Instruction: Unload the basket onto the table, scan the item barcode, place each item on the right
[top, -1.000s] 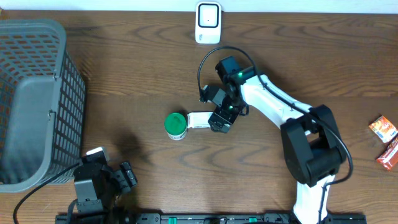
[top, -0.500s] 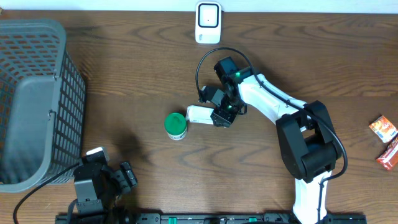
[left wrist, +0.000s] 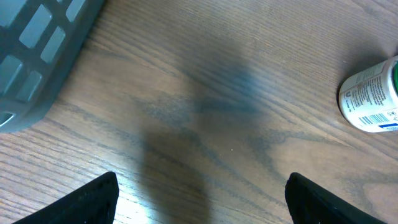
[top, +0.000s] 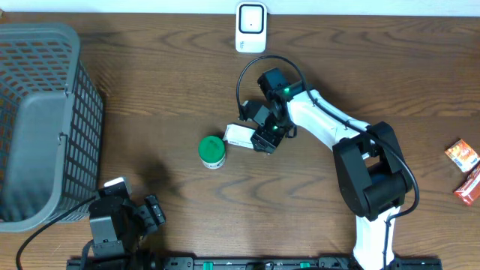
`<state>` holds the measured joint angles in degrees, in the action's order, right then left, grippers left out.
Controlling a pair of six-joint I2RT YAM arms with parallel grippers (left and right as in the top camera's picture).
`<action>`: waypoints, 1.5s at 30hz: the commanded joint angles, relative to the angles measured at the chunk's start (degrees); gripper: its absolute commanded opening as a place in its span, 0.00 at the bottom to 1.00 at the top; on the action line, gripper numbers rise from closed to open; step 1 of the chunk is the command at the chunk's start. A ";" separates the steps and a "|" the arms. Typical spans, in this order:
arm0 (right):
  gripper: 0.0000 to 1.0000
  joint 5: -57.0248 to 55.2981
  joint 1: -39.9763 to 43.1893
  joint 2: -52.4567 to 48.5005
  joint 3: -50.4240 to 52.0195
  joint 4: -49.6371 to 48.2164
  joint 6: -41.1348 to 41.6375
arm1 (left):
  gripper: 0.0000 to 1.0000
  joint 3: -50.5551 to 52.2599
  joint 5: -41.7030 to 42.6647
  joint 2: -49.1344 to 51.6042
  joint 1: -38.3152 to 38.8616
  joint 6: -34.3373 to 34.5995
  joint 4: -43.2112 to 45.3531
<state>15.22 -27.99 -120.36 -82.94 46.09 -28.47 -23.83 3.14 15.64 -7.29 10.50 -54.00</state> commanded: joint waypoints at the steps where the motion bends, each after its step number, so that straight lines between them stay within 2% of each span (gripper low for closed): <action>1: 0.61 -4.46 -0.72 -3.45 4.68 -2.03 4.02 | 0.86 -0.37 0.48 -0.13 -0.02 -0.33 -0.17; 7: 0.59 -4.87 -0.94 -3.45 6.71 -2.40 4.68 | 0.86 -0.37 0.48 -0.13 -0.02 -0.33 -0.17; 10: 0.66 -5.07 -0.94 -3.45 7.34 -2.47 4.68 | 0.86 -0.37 0.48 -0.13 -0.02 -0.33 -0.15; 12: 0.66 -6.25 -0.94 -3.45 7.61 -2.54 5.01 | 0.86 -0.37 0.48 -0.13 -0.02 -0.31 -0.17; 17: 0.63 -9.20 -0.94 -3.45 8.83 -4.44 7.23 | 0.86 -0.37 0.48 -0.13 -0.02 -0.33 -0.17; 20: 0.57 -9.20 -0.96 -3.45 9.62 -5.27 7.76 | 0.86 -0.37 0.48 -0.13 -0.02 -0.33 -0.15; 27: 0.31 -9.09 -2.12 -3.41 9.49 -5.40 8.85 | 0.86 -0.37 0.48 -0.13 -0.02 -0.33 -0.17; 29: 0.27 -8.15 -2.36 -3.39 8.96 -5.11 10.03 | 0.86 -0.37 0.48 -0.13 -0.02 -0.33 -0.17; 34: 0.26 -0.96 -2.14 -3.28 5.07 -0.48 10.23 | 0.86 -0.37 0.48 -0.13 -0.04 -0.33 -0.17; 39: 0.20 2.62 -0.66 -3.28 -0.15 6.16 9.77 | 0.86 -0.37 0.48 -0.13 -0.02 -0.33 -0.17; 45: 0.17 10.54 1.81 -3.28 -5.73 15.54 3.72 | 0.86 -0.37 0.48 -0.13 -0.02 -0.31 -0.17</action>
<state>19.99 -27.81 -122.41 -86.50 59.29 -21.08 -23.83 3.14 15.64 -7.29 10.50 -54.00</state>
